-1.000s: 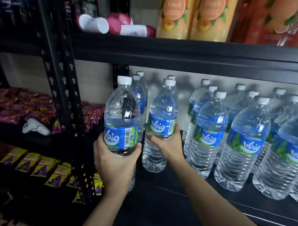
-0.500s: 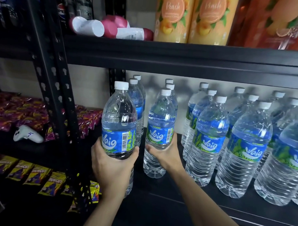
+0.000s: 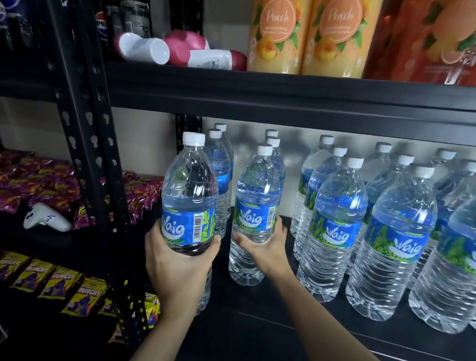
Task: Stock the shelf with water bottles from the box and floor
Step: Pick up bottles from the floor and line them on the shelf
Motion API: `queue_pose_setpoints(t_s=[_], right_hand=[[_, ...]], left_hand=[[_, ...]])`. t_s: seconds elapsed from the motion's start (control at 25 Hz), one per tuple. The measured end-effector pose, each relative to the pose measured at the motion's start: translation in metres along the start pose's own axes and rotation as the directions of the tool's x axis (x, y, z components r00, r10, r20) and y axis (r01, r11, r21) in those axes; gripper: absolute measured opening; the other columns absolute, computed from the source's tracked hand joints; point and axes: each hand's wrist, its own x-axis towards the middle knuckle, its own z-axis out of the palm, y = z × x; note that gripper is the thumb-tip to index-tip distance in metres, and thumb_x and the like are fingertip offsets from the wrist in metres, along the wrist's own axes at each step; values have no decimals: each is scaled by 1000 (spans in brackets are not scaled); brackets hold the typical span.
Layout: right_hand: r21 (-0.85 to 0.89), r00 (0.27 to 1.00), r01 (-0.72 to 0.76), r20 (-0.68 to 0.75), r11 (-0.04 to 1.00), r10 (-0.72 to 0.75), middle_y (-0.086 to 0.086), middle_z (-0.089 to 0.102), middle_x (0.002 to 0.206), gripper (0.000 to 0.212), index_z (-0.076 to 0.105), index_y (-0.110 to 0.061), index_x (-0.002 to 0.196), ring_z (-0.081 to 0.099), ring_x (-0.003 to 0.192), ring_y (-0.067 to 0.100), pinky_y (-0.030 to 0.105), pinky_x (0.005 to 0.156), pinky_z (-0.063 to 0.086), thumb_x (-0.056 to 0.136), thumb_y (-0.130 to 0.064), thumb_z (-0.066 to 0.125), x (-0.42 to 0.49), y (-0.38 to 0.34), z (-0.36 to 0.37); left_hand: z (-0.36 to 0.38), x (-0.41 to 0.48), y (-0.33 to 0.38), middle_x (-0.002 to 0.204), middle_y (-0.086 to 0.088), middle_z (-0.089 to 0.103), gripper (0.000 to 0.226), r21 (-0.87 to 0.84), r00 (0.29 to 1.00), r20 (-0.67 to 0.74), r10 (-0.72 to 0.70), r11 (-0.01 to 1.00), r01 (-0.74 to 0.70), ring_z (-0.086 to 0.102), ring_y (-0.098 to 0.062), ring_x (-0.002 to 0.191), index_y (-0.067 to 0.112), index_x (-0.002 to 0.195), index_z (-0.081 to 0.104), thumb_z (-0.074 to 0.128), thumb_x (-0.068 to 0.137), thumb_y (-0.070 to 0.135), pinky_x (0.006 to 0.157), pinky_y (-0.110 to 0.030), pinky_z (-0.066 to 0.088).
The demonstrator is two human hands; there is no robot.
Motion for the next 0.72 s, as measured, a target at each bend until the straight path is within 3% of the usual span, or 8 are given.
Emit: queue_pose_setpoints(t_s=[0.2,0.36,0.48,0.56,0.64,0.72], right_hand=[[-41,998,-26,60,999,29,-2,37,134,96,37,-30,135,26,138,11,36,118,24,58,-58,86,-9,9,-6],[-234,990,16,141,972,17,-4,39,137,109,32,-25,144,25,138,13,37,118,25,57,-72,78,-8,17,-12],[-562,972,68,224,825,73,1,40,144,117,29,-24,147,30,139,23,41,115,29,53,-83,68,-15,38,-20],[-721,955,115,270,683,124,5,28,157,121,26,-24,151,20,147,24,40,119,21,55,-93,52,-25,51,-25],[-770,947,157,295,618,127,6,13,164,124,16,-22,156,5,152,20,38,122,7,58,-97,28,-30,60,-26],[-781,947,172,299,600,118,5,7,165,121,9,-19,157,-2,152,18,38,123,1,63,-95,22,-31,64,-25]], left_hand=[[1,3,-9,114,-5,60,89,14,1000,9,9,1000,-9,58,-22,106,9,124,55,96,49,35,93,-40,50],[6,5,-14,114,-3,59,89,-5,999,31,16,1000,-16,57,-18,105,10,124,55,96,49,33,92,-33,47],[12,8,-17,113,-3,59,87,-19,999,26,23,1000,-22,57,-19,104,9,123,56,96,49,31,92,-33,47],[18,12,-19,113,-4,59,87,-27,1000,15,17,999,-16,57,-21,104,9,122,56,96,49,30,92,-33,47],[25,19,-20,112,-5,59,86,-31,1000,9,15,999,-14,57,-23,105,9,121,55,96,49,30,92,-36,48],[34,28,-22,112,-6,59,85,-29,1000,1,25,999,-25,57,-25,106,8,120,55,96,49,31,94,-38,49]])
